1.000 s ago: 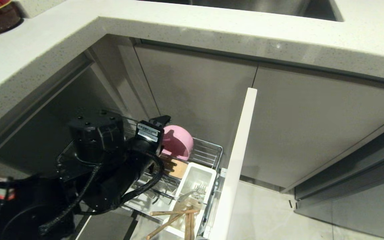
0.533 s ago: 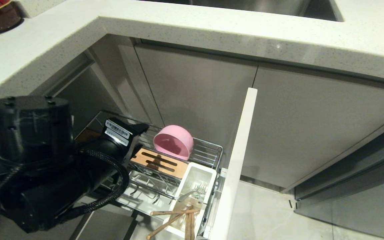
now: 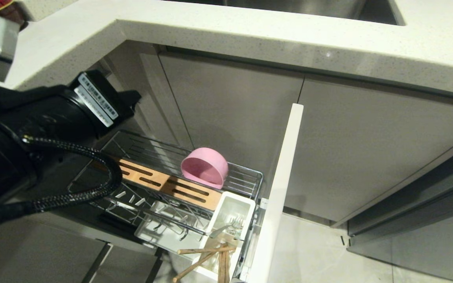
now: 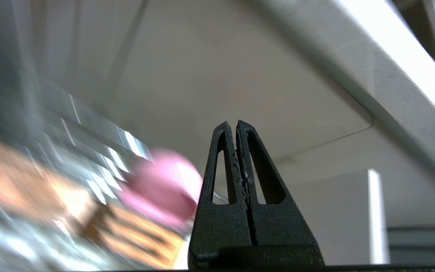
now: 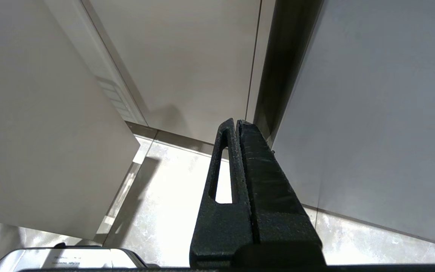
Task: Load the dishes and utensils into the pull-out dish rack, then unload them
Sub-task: Pick up the plate and place it in the cupboard
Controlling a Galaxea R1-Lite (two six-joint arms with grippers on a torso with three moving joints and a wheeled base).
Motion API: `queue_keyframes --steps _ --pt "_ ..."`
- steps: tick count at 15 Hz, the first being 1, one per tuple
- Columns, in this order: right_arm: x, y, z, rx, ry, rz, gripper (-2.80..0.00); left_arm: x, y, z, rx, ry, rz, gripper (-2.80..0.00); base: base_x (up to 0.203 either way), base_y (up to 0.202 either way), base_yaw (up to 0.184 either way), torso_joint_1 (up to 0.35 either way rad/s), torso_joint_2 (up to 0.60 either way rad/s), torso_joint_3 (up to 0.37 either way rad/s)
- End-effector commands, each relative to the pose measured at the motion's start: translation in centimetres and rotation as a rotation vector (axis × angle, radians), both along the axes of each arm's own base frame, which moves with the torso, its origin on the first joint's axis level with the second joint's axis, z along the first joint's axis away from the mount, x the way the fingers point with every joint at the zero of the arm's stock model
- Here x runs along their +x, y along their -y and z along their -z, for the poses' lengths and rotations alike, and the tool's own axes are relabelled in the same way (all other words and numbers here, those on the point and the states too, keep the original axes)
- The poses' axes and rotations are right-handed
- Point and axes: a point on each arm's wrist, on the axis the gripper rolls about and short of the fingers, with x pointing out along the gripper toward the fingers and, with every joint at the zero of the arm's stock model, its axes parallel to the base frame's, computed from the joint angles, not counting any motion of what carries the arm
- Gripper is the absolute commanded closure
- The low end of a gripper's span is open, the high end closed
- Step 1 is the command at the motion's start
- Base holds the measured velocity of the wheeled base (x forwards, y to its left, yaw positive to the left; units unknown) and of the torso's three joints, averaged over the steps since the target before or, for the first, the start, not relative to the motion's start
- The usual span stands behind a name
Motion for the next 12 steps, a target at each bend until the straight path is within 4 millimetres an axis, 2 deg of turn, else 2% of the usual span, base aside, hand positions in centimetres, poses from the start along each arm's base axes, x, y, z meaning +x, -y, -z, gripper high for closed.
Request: queue_keyframes --steps 1,4,6,9,12 --pt "0.2 0.0 0.7 0.000 -0.025 0.000 0.00 0.2 -2.3 -3.4 0.308 0.176 -0.100 0.00 0.000 0.000 0.000 0.000 0.00 0.000" --pt "0.2 0.0 0.7 0.000 -0.025 0.000 0.00 0.4 -5.5 -7.4 0.339 0.260 -0.269 0.00 0.000 0.000 0.000 0.000 0.00 0.000" --pt "0.2 0.0 0.7 0.000 -0.025 0.000 0.00 0.1 -6.8 -7.8 0.384 0.179 -0.306 0.00 0.000 0.000 0.000 0.000 0.00 0.000" --pt "0.2 0.0 0.7 0.000 -0.025 0.000 0.00 -0.6 -9.7 -7.6 0.467 -0.017 -0.391 0.00 0.000 0.000 0.000 0.000 0.00 0.000" --pt "0.2 0.0 0.7 0.000 -0.025 0.000 0.00 -1.9 -11.4 -8.5 0.469 -0.078 -0.427 0.00 0.000 0.000 0.000 0.000 0.00 0.000"
